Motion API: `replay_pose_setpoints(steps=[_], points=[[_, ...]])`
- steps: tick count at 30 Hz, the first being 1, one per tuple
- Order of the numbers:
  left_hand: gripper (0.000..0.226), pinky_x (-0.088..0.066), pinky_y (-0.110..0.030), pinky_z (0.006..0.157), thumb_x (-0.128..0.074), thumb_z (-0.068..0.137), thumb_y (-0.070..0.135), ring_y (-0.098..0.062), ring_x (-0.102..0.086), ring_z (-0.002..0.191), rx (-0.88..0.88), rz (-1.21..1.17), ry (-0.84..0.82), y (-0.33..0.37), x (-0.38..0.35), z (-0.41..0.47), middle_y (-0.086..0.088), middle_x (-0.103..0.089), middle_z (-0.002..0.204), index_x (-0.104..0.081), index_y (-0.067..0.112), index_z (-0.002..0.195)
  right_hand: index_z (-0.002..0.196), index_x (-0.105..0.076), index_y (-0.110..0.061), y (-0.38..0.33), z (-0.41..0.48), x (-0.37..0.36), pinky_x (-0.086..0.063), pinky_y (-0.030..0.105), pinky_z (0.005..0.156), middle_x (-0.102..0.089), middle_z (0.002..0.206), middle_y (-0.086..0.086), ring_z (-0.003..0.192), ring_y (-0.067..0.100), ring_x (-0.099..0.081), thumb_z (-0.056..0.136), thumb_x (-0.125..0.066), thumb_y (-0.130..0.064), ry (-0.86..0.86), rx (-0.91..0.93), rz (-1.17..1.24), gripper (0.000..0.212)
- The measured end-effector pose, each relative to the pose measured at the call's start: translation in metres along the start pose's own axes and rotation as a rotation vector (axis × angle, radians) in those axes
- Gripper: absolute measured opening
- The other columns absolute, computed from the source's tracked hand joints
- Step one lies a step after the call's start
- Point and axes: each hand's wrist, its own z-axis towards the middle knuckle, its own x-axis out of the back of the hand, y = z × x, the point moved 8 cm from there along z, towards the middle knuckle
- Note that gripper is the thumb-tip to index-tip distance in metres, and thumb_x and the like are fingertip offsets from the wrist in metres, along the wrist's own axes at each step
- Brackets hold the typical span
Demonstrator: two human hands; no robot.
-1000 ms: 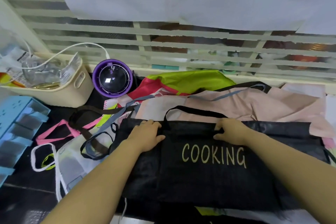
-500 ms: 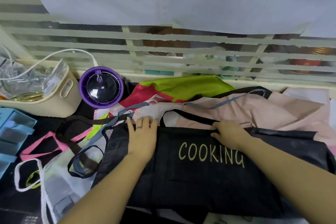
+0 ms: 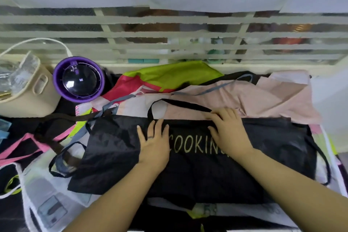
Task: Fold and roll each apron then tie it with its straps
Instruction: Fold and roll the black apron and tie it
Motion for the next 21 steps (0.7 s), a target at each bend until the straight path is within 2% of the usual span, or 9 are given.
replay_pose_setpoints(steps=[2,4,6,9,11,14,16,18,21], points=[[0.083,-0.009,-0.061,0.114,-0.069,0.081,0.025,-0.032,-0.024,0.14,-0.082,-0.017,0.111,0.035,0.019,-0.001,-0.013,-0.02,0.154,-0.023,0.014,0.15,0.107,-0.066,-0.011,0.013,-0.021,0.015,-0.034,0.038,0.095,-0.06,0.104,0.008,0.099,0.026,-0.05,0.076,-0.07,-0.012,0.076,-0.019,0.018,0.032],[0.074,-0.002,-0.054,0.116,-0.055,0.093,0.025,-0.028,-0.015,0.143,-0.165,-0.14,0.063,0.065,0.013,-0.002,-0.009,-0.011,0.156,-0.012,0.021,0.153,0.107,-0.066,-0.01,0.032,-0.042,0.024,-0.033,0.037,0.097,-0.06,0.107,0.007,0.104,0.027,-0.052,0.077,-0.07,-0.014,0.078,-0.073,0.02,0.031],[0.06,0.005,-0.053,0.115,-0.032,0.102,0.039,-0.026,-0.001,0.146,-0.141,-0.241,-0.049,0.08,-0.007,-0.004,-0.004,0.001,0.159,-0.002,0.03,0.153,0.109,-0.065,-0.01,0.056,-0.061,0.029,-0.036,0.038,0.098,-0.061,0.11,0.007,0.106,0.028,-0.055,0.081,-0.062,-0.026,0.024,-0.13,0.005,0.033],[0.065,0.011,-0.055,0.113,-0.008,0.094,0.061,-0.025,0.01,0.147,-0.117,-0.212,-0.039,0.081,-0.029,-0.005,-0.002,0.011,0.16,0.007,0.035,0.151,0.117,-0.062,-0.01,0.1,-0.077,0.032,-0.043,0.044,0.095,-0.063,0.112,0.009,0.107,0.032,-0.057,0.078,-0.05,-0.047,-0.12,-0.269,0.021,0.055],[0.074,0.01,-0.057,0.112,0.003,0.082,0.064,-0.027,0.004,0.148,-0.104,-0.201,0.032,0.08,-0.032,-0.006,-0.004,0.003,0.161,0.004,0.035,0.15,0.128,-0.055,-0.013,0.134,-0.083,0.031,-0.042,0.044,0.098,-0.058,0.123,0.01,0.116,0.033,-0.052,0.077,-0.057,-0.054,-0.301,-0.424,0.008,0.065],[0.072,0.007,-0.06,0.111,-0.002,0.083,0.063,-0.029,-0.007,0.147,-0.066,-0.233,0.076,0.08,-0.033,-0.004,-0.006,-0.011,0.16,-0.003,0.033,0.149,0.133,-0.051,-0.017,0.175,-0.087,0.029,-0.04,0.044,0.101,-0.051,0.134,0.009,0.125,0.032,-0.045,0.072,-0.073,-0.05,-0.481,-0.569,-0.005,0.072],[0.073,0.003,-0.062,0.111,-0.005,0.085,0.063,-0.031,-0.012,0.147,-0.051,-0.237,0.091,0.079,-0.032,-0.003,-0.007,-0.015,0.16,-0.011,0.031,0.15,0.114,-0.062,-0.017,0.189,-0.083,0.029,-0.044,0.037,0.092,-0.06,0.118,0.009,0.114,0.032,-0.052,0.073,-0.075,-0.038,-0.524,-0.607,0.05,0.048],[0.074,0.007,-0.061,0.111,-0.001,0.083,0.063,-0.029,-0.006,0.147,-0.048,-0.22,0.101,0.079,-0.032,-0.003,-0.005,-0.009,0.161,-0.005,0.032,0.15,0.081,-0.063,-0.015,0.191,-0.077,0.032,-0.043,0.029,0.073,-0.062,0.087,0.005,0.094,0.028,-0.058,0.079,-0.073,-0.022,-0.546,-0.63,0.176,0.012],[0.072,0.01,-0.06,0.11,0.001,0.081,0.064,-0.028,0.0,0.148,-0.023,-0.232,0.112,0.077,-0.032,-0.004,-0.004,-0.003,0.161,0.005,0.034,0.146,0.077,-0.065,0.0,0.191,-0.063,0.046,-0.038,0.023,0.063,-0.059,0.072,0.005,0.075,0.022,-0.053,0.086,-0.068,-0.017,-0.387,-0.691,0.441,0.019]])
